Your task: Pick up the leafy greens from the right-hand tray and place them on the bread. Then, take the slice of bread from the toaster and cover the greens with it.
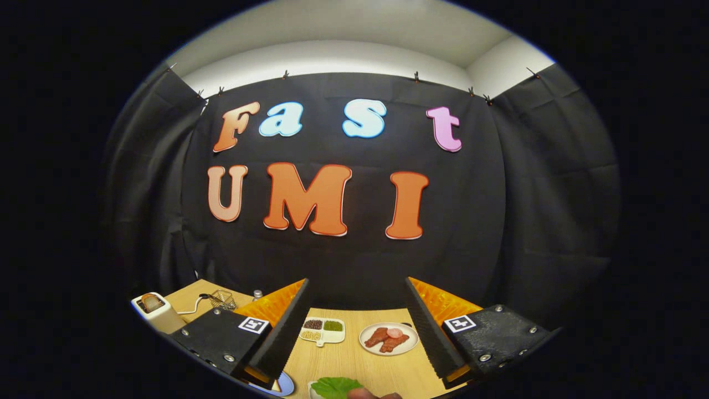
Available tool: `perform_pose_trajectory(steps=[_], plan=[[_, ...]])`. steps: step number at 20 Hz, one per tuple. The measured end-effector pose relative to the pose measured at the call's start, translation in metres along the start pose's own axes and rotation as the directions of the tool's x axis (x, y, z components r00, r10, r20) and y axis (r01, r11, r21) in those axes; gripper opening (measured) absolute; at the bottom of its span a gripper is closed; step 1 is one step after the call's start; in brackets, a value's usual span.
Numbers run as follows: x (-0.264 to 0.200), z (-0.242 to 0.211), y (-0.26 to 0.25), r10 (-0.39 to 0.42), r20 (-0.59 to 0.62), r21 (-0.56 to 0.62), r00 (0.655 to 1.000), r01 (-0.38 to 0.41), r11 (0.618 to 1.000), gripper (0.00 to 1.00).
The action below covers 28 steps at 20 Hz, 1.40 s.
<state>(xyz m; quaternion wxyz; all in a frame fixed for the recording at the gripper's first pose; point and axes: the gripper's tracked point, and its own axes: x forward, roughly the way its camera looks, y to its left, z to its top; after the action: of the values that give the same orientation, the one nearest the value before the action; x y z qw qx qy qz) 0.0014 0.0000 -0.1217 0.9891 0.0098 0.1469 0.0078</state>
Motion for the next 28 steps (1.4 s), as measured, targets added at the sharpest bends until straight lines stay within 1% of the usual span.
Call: perform_pose_trajectory(steps=[3, 6, 10, 14, 17, 19, 22, 24, 26, 28], plan=[[0.004, -0.041, -0.004, 0.001, -0.102, 0.011, 0.995, 0.0, 1.0, 0.99], [0.004, -0.082, -0.003, 0.018, -0.21, 0.023, 0.977, -0.013, 1.0, 0.99], [-0.001, -0.139, 0.0, 0.044, -0.354, 0.025, 0.934, -0.038, 0.999, 0.99], [-0.007, -0.179, 0.008, 0.066, -0.454, -0.004, 0.889, -0.076, 0.997, 0.99], [-0.011, -0.208, 0.013, 0.086, -0.528, 0.002, 0.845, -0.1, 0.995, 0.99], [-0.015, -0.229, 0.017, 0.099, -0.582, 0.01, 0.807, -0.115, 0.993, 1.0], [-0.023, -0.256, 0.021, 0.112, -0.663, -0.006, 0.741, -0.155, 0.988, 1.0], [-0.028, -0.276, 0.023, 0.124, -0.698, -0.007, 0.705, -0.18, 0.984, 0.99], [-0.034, -0.301, 0.026, 0.12, -0.751, -0.016, 0.65, -0.199, 0.98, 0.97], [-0.037, -0.312, 0.029, 0.124, -0.776, -0.023, 0.619, -0.224, 0.974, 0.97]])
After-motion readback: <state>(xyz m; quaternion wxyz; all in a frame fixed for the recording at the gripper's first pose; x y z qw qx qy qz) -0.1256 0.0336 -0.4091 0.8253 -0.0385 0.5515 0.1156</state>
